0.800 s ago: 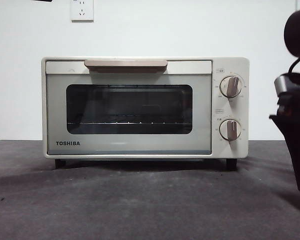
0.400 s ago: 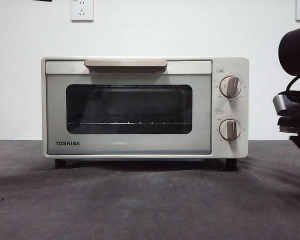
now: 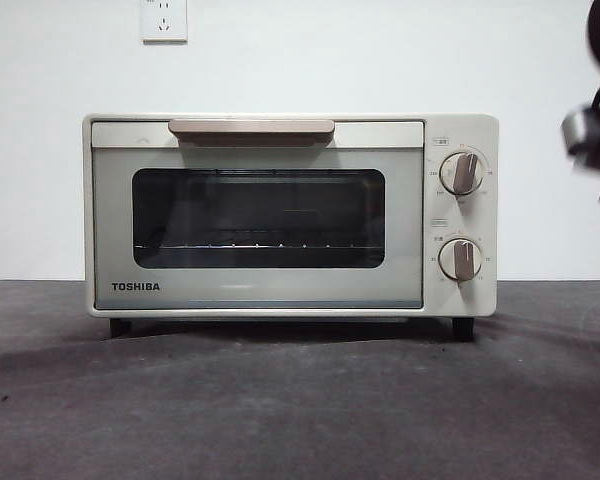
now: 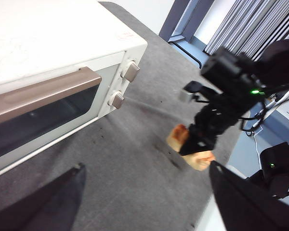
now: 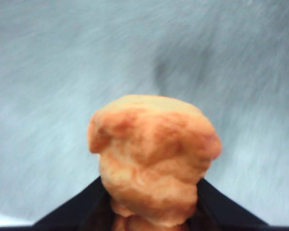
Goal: The left arm flap open the oven, the right arm pick bread and place it into oven, the left arm flap close the oven
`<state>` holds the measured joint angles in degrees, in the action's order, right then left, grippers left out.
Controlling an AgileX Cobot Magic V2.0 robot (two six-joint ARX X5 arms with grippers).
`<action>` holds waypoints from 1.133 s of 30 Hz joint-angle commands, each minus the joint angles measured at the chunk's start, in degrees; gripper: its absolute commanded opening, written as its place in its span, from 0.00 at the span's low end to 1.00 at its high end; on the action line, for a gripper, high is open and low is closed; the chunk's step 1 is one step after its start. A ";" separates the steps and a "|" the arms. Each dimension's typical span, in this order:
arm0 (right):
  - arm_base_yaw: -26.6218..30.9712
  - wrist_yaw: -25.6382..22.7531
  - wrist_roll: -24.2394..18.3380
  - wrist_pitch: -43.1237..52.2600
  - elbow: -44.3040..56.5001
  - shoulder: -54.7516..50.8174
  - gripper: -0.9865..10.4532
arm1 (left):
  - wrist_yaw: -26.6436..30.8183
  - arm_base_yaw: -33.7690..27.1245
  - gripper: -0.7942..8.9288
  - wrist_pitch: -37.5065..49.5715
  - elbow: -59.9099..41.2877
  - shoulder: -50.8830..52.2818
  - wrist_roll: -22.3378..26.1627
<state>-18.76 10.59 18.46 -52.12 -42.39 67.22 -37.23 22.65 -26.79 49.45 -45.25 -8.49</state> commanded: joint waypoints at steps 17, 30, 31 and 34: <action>-0.24 8.02 -0.02 -3.72 -1.68 -26.03 0.22 | 4.72 0.28 0.09 -5.44 9.35 -9.16 -0.20; -0.24 14.99 0.72 2.51 -1.68 -38.05 0.22 | 16.65 4.04 0.09 -10.01 26.58 -32.02 12.52; -0.24 14.95 0.70 2.56 -1.68 -38.45 0.22 | 17.57 4.55 0.09 -9.94 27.32 -33.09 14.14; -0.24 14.95 0.85 2.56 -1.68 -39.41 0.22 | 22.40 6.14 0.09 -9.29 29.07 -36.02 18.51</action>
<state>-18.72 25.41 18.50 -50.33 -43.13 27.79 -16.40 28.10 -36.82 76.75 -80.12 5.06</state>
